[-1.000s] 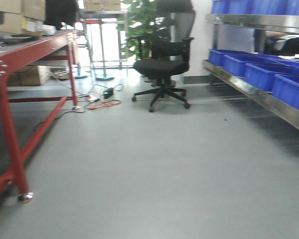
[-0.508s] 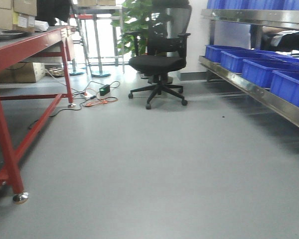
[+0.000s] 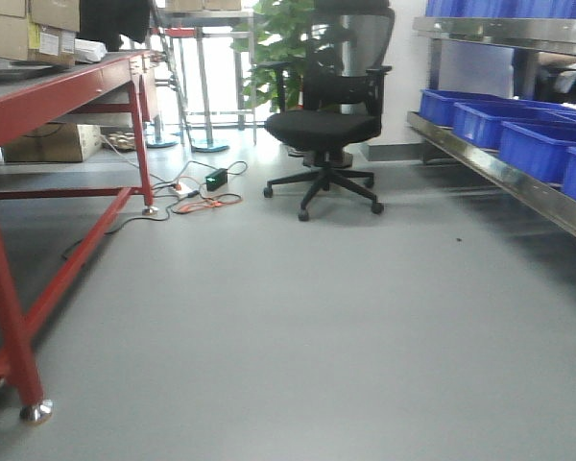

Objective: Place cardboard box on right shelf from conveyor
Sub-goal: 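Drive away from the conveyor holding the box in the right gripper, then drive up to the steel shelf rack with blue bins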

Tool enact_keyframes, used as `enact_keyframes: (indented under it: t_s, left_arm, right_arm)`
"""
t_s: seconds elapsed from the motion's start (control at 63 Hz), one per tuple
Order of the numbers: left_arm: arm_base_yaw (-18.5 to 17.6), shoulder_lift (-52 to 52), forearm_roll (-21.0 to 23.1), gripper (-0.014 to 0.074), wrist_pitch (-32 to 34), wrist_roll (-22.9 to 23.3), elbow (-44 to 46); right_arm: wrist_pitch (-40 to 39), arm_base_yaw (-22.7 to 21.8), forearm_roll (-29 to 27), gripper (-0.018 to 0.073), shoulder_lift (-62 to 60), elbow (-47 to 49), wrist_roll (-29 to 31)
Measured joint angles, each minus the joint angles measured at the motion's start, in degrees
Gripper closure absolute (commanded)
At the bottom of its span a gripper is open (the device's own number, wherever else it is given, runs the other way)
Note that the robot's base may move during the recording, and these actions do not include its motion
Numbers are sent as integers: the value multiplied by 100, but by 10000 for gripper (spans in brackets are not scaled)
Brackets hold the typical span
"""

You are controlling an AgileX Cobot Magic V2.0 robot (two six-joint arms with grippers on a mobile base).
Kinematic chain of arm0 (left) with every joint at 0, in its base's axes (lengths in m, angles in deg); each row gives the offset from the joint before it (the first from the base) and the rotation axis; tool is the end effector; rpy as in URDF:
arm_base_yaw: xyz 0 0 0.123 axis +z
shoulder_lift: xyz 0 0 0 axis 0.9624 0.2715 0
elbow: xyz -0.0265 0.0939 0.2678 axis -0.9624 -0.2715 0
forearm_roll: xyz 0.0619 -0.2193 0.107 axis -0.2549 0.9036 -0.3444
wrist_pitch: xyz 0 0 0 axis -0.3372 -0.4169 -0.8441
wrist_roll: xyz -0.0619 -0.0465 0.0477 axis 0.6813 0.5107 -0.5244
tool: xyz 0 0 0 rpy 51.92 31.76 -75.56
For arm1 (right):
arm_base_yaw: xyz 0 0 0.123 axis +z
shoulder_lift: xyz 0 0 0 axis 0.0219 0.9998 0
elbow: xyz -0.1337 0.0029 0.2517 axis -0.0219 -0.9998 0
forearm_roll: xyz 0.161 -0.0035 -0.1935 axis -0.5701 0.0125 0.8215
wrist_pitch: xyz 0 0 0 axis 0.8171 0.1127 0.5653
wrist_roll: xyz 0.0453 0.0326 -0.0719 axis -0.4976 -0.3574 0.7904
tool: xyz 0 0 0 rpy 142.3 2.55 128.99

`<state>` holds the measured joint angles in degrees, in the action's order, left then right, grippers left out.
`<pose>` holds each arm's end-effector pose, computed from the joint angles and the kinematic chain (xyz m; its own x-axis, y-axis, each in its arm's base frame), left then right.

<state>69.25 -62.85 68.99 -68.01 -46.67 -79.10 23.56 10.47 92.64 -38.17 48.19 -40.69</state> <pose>0.0565 -0.0057 0.1941 -0.0417 -0.0661 -0.9969 0.0933 0.9932 -0.0697 0.0318 -0.0064 0.3651 -0.2382 0.0787 -0.9680 -0.0110 0.9964 0.0837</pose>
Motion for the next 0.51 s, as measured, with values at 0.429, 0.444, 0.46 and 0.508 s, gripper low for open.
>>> enact_keyframes:
  t_s: [0.429,0.444,0.46,0.508]
  left_arm:
    - [-342,0,0,715,0,0,0]
    - [-342,0,0,715,0,0,0]
    - [-342,0,0,715,0,0,0]
    - [-342,0,0,715,0,0,0]
  right_arm:
    - [0,0,0,325,0,-10,0]
    - [0,0,0,325,0,-10,0]
    - [0,0,0,325,0,-10,0]
    - [0,0,0,325,0,-10,0]
